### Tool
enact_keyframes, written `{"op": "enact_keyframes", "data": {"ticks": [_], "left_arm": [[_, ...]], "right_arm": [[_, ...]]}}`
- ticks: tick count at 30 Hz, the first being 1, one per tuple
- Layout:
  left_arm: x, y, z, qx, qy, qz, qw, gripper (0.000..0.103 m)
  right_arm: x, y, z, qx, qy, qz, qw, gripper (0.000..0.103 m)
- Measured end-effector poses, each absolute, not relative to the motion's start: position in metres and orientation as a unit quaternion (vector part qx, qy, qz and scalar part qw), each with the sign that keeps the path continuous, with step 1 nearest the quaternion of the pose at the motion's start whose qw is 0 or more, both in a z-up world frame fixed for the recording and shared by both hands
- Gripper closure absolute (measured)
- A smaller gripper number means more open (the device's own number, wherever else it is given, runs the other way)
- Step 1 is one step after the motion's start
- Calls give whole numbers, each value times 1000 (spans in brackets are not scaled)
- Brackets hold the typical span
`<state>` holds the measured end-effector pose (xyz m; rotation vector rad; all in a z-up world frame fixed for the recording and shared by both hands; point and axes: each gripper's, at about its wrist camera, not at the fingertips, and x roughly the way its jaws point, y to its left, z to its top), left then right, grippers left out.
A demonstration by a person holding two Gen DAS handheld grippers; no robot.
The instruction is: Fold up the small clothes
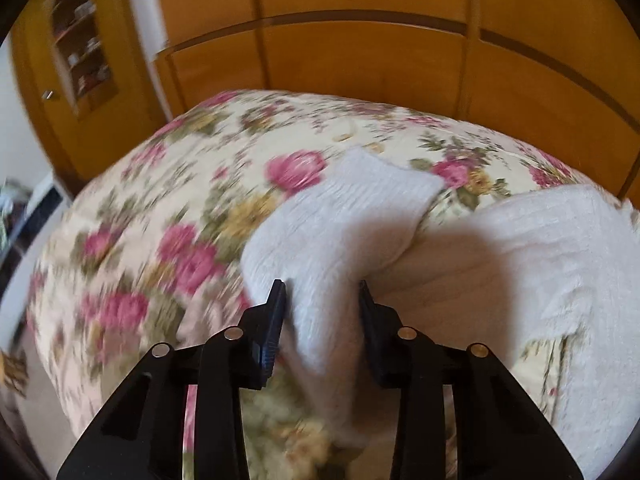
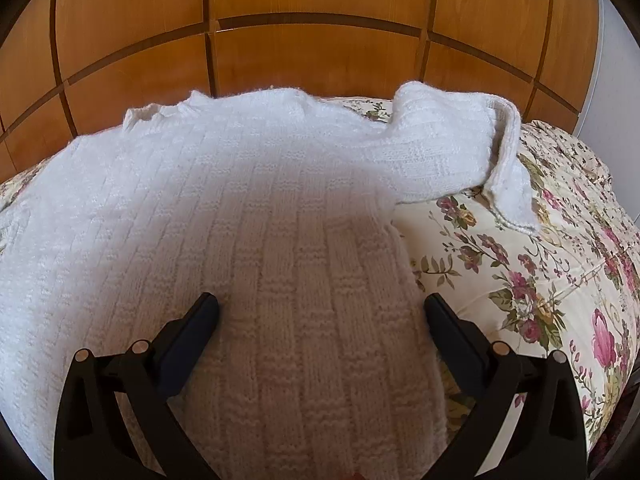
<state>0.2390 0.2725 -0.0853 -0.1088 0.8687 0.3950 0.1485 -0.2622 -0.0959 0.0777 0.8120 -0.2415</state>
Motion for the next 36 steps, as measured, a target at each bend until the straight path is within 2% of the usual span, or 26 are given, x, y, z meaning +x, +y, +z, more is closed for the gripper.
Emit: {"op": "enact_keyframes", "data": {"ticks": [3,5,7,8,9,12,16,17,18,19,20,23,27,33,36], "left_arm": [[210,284,-101,-95,420,204,879,68],[190,294,-103,-145,393,204,885,65],[184,297,-100,-159,380,214,886,50],[185,297,-99,-156,380,223,884,35],[187,297,-98,-153,381,226,884,33],[200,294,-88,-119,379,229,889,33],[231,273,-79,7,381,260,887,33],[238,271,-79,29,382,266,884,34],[244,270,-80,45,383,275,881,53],[250,273,-80,47,390,275,877,89],[255,276,-80,36,401,264,876,97],[258,292,-63,-33,395,262,880,97],[253,306,-17,-140,326,258,899,97],[254,252,37,-163,227,151,948,97],[257,215,46,-164,207,72,962,97]], "right_arm": [[149,-262,-96,36,393,-118,911,2],[149,-262,-97,36,392,-119,911,2],[150,-262,-97,37,393,-118,911,2],[150,-262,-97,37,393,-118,911,2],[149,-262,-97,37,393,-118,911,2],[149,-262,-97,37,392,-118,912,2],[149,-262,-98,37,391,-118,912,2],[149,-263,-98,36,391,-119,912,2],[149,-263,-98,36,391,-119,912,2],[149,-263,-99,36,391,-119,912,2],[149,-264,-99,37,391,-118,912,2],[148,-265,-99,40,391,-117,912,2],[148,-264,-99,40,390,-117,912,2],[148,-264,-99,38,389,-119,913,2],[148,-264,-99,38,389,-119,913,2]]}}
